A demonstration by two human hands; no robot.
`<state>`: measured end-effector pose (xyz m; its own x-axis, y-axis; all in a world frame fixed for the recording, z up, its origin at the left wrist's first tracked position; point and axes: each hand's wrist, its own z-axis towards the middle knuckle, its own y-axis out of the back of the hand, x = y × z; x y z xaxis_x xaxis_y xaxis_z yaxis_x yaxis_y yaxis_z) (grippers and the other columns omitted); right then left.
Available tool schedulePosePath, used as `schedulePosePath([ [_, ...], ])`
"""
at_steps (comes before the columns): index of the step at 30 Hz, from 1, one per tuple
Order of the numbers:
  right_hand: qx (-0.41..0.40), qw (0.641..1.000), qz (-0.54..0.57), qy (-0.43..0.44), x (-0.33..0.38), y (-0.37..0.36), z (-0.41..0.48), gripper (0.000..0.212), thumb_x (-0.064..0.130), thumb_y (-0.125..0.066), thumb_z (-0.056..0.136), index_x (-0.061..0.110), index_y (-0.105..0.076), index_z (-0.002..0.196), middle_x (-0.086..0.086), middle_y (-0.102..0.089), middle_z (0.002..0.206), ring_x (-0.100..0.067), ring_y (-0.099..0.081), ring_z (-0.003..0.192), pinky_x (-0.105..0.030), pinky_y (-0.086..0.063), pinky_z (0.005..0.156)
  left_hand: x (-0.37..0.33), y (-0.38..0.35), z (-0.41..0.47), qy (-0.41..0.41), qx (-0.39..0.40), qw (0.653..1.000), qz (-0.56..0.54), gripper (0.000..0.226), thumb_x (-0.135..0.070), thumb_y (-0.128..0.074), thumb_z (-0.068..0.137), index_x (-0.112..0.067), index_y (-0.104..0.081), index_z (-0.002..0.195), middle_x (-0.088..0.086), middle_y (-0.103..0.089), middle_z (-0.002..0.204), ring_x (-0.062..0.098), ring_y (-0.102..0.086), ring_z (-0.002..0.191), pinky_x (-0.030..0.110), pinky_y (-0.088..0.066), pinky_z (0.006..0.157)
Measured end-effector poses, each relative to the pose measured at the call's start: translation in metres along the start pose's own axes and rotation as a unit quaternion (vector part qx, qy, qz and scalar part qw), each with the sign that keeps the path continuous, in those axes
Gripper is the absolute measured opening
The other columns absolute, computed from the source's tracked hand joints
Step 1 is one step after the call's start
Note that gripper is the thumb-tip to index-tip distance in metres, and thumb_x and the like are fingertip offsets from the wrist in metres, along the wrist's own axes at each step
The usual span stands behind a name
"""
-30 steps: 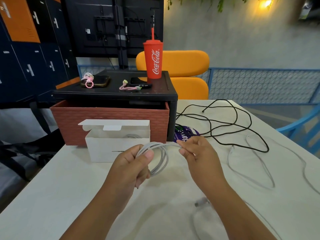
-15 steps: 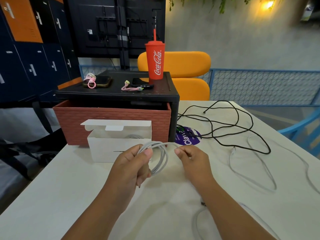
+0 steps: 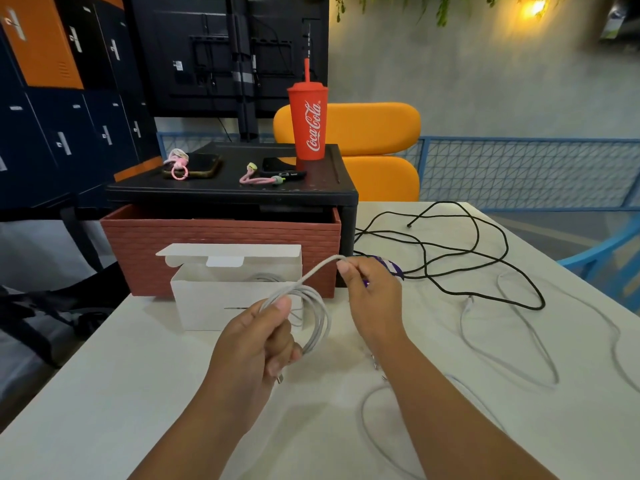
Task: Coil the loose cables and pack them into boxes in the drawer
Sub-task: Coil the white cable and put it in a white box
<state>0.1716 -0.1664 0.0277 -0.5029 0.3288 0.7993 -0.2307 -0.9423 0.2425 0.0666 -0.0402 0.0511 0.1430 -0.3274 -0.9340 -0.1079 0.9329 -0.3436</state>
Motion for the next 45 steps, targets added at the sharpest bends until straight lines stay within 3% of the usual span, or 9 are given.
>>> schedulePosePath([
  [7,-0.027,0.998,0.036,0.034,0.024,0.019,0.001,0.014,0.018,-0.056,0.092,0.023,-0.069,0.095,0.025,-0.057,0.068,0.008,-0.055,0.069,-0.005,-0.041,0.065,-0.001,0.001,0.002,0.017,-0.02,0.998,-0.065,0.033,-0.03,-0.05,0.075,-0.017,-0.037,0.048,-0.006,-0.019,0.038,0.009,-0.021,0.032,0.023,-0.044,0.045],
  [13,0.03,0.998,-0.056,0.01,0.029,0.031,-0.007,0.015,0.027,-0.053,0.093,0.027,-0.063,0.081,0.017,-0.054,0.057,-0.002,-0.052,0.061,-0.01,-0.037,0.056,-0.003,0.001,0.002,0.03,-0.014,0.989,-0.144,0.038,-0.034,-0.049,0.076,-0.019,-0.042,0.042,-0.006,-0.02,0.036,0.008,-0.022,0.03,0.021,-0.045,0.045],
  [18,0.19,0.973,-0.118,-0.055,0.045,0.029,-0.016,0.022,0.017,-0.052,0.093,0.017,-0.06,0.072,0.003,-0.051,0.062,-0.017,-0.05,0.063,-0.031,-0.046,0.063,-0.009,0.003,0.003,0.003,-0.019,0.979,-0.201,0.028,-0.031,-0.049,0.077,-0.019,-0.072,0.068,-0.007,-0.021,0.037,0.006,-0.024,0.031,0.018,-0.046,0.047],
  [23,0.33,0.915,-0.23,0.008,0.052,0.013,-0.033,0.02,0.005,-0.043,0.093,0.005,-0.063,0.093,0.007,-0.045,0.064,-0.011,-0.043,0.061,-0.01,-0.031,0.049,-0.01,0.009,0.006,-0.011,-0.023,0.981,-0.192,0.032,-0.025,-0.045,0.082,-0.014,-0.066,0.104,-0.006,-0.028,0.041,0.007,-0.031,0.036,0.023,-0.044,0.065],
  [27,0.367,0.882,-0.293,0.028,0.056,0.013,-0.039,0.022,0.01,-0.041,0.095,0.013,-0.059,0.108,-0.006,-0.06,0.099,-0.024,-0.055,0.091,-0.024,-0.03,0.061,-0.008,0.005,0.004,-0.036,-0.003,0.988,-0.152,0.033,-0.016,-0.035,0.093,-0.01,-0.056,0.117,-0.001,-0.04,0.049,0.011,-0.042,0.046,0.026,-0.042,0.068],
  [32,0.457,0.834,-0.31,0.004,0.066,0.017,-0.045,0.025,0.006,-0.044,0.092,0.009,-0.056,0.113,-0.014,-0.06,0.109,-0.028,-0.058,0.096,-0.031,-0.044,0.076,0.0,0.003,0.003,-0.071,0.016,0.994,0.084,0.048,-0.005,-0.032,0.098,-0.036,-0.066,0.082,-0.002,-0.056,0.056,0.016,-0.056,0.064,0.044,-0.046,0.079],
  [34,0.485,0.819,-0.306,-0.015,0.07,0.02,-0.044,0.023,0.005,-0.046,0.09,0.008,-0.058,0.11,-0.013,-0.061,0.109,-0.027,-0.059,0.096,-0.033,-0.047,0.082,0.002,0.002,0.002,-0.079,0.018,0.985,0.155,0.045,-0.006,-0.034,0.098,-0.032,-0.063,0.076,-0.004,-0.059,0.059,0.016,-0.056,0.067,0.048,-0.046,0.083],
  [41,0.552,0.795,-0.246,-0.058,0.08,0.035,-0.037,0.025,0.002,-0.053,0.083,0.014,-0.061,0.103,-0.005,-0.069,0.1,-0.016,-0.064,0.089,-0.029,-0.05,0.082,0.014,0.006,0.001,-0.154,0.015,0.938,0.31,0.017,-0.032,-0.038,0.089,-0.024,-0.053,0.086,-0.014,-0.065,0.082,0.003,-0.057,0.078,0.01,-0.042,0.07],
  [45,0.582,0.777,-0.236,-0.046,0.087,0.04,-0.039,0.022,0.0,-0.046,0.087,0.017,-0.058,0.095,0.005,-0.06,0.085,-0.01,-0.058,0.078,-0.026,-0.048,0.076,0.013,0.006,-0.001,-0.125,0.074,0.925,0.351,0.012,-0.026,-0.039,0.098,-0.029,-0.05,0.097,-0.011,-0.066,0.086,0.011,-0.061,0.064,0.015,-0.047,0.064],
])
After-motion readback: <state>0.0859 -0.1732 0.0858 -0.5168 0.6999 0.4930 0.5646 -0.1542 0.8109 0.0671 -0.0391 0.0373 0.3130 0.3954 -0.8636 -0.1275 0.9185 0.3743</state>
